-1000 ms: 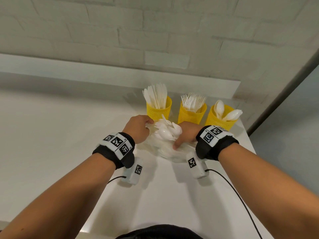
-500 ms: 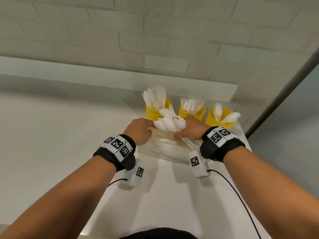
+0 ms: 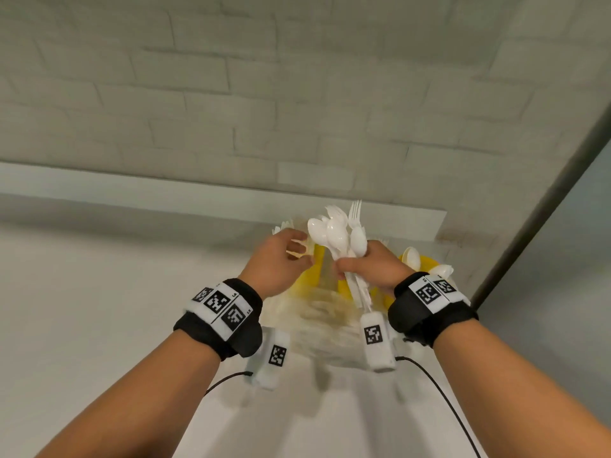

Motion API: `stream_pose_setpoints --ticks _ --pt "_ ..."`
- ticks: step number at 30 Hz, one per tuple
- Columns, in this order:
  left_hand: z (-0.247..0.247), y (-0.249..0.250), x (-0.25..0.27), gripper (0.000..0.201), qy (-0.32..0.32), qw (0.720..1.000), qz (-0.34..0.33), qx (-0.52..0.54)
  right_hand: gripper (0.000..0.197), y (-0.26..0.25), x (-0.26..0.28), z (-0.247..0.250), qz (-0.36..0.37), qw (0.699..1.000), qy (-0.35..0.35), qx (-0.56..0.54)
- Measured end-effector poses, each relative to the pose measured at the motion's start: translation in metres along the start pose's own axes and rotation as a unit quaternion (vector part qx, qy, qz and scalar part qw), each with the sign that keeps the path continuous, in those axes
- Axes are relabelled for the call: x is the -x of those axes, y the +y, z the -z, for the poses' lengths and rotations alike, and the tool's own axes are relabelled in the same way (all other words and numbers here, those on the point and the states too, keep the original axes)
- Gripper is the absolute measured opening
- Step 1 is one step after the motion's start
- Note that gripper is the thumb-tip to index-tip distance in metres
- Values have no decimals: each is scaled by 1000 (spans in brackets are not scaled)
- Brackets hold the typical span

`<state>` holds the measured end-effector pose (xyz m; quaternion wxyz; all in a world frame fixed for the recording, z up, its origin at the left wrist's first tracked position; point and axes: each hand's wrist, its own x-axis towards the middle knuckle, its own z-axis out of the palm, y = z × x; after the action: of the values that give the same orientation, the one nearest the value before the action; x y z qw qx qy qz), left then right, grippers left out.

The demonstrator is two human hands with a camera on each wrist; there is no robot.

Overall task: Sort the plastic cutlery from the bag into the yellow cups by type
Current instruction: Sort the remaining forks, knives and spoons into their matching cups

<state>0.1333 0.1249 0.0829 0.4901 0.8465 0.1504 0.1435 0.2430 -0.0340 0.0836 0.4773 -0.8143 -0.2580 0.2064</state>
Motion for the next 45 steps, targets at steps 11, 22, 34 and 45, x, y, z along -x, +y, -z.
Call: stream_pose_setpoints --ticks 11,22,34,45 --pt "-21 32 -13 19 -6 973 -7 233 18 -6 13 6 -3 985 4 -172" --pt "-37 39 -17 26 4 945 66 320 26 -10 18 3 -14 969 35 -244" --pt "-33 35 -14 12 -33 921 39 385 18 -7 22 0 9 974 27 -223" --pt "-27 26 -15 25 -23 947 14 321 5 -12 23 -16 -1 991 33 -131"
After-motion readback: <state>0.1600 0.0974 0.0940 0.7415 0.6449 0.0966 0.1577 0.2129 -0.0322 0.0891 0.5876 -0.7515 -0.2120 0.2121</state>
